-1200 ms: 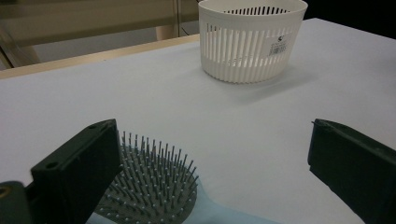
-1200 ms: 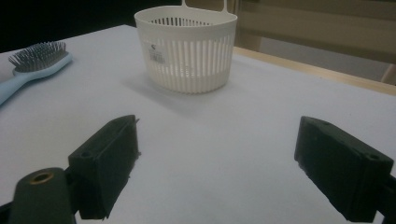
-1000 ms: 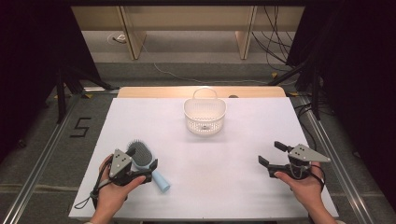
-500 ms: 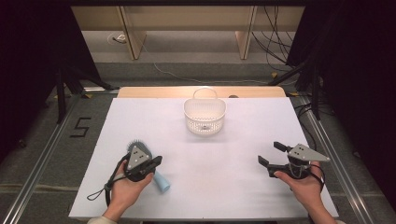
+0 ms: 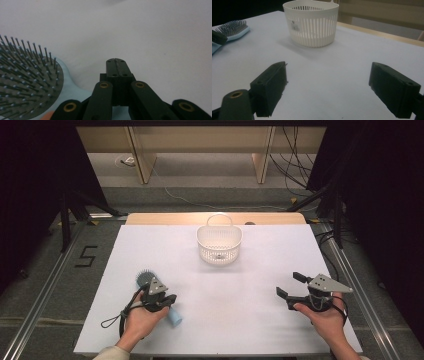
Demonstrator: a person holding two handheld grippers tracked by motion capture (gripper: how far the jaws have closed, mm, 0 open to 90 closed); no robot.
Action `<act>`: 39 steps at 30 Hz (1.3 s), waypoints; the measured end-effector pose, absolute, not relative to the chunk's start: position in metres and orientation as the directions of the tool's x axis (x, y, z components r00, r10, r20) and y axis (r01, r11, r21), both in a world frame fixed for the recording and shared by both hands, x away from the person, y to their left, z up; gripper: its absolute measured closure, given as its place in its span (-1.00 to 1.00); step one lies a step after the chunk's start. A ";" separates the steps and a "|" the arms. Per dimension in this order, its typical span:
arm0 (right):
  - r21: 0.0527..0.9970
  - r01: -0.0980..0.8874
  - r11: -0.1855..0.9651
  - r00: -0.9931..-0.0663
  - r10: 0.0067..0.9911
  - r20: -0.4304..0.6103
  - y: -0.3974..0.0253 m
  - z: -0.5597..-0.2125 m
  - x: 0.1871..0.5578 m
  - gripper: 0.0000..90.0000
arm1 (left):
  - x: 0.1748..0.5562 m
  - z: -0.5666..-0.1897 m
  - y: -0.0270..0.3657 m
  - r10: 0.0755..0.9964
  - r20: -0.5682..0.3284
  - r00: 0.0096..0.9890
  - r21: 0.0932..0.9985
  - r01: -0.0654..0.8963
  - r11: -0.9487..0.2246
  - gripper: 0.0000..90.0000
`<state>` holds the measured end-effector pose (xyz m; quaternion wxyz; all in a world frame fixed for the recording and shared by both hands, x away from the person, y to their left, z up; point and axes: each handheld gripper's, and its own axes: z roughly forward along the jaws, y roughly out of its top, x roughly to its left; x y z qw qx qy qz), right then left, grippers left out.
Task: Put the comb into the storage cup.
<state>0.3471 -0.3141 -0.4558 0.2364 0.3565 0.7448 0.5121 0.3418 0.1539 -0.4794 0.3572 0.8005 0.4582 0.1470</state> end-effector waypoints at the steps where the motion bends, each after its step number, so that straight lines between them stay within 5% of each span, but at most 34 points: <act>1: 0.931 0.289 0.221 -0.634 0.773 0.014 -0.314 -0.456 0.347 -0.65 | 0.342 -0.480 0.154 0.836 -0.096 0.540 0.701 0.632 -0.329 0.99; 21: 0.929 0.292 0.226 -0.637 0.771 0.013 -0.314 -0.456 0.347 -0.65 | 0.336 -0.477 0.166 0.821 -0.132 0.556 0.603 0.702 -0.379 0.99; 39: 0.931 0.287 0.225 -0.640 0.768 0.012 -0.315 -0.455 0.347 -0.65 | 0.319 -0.472 0.214 0.887 -0.017 0.461 0.469 0.787 -0.400 0.99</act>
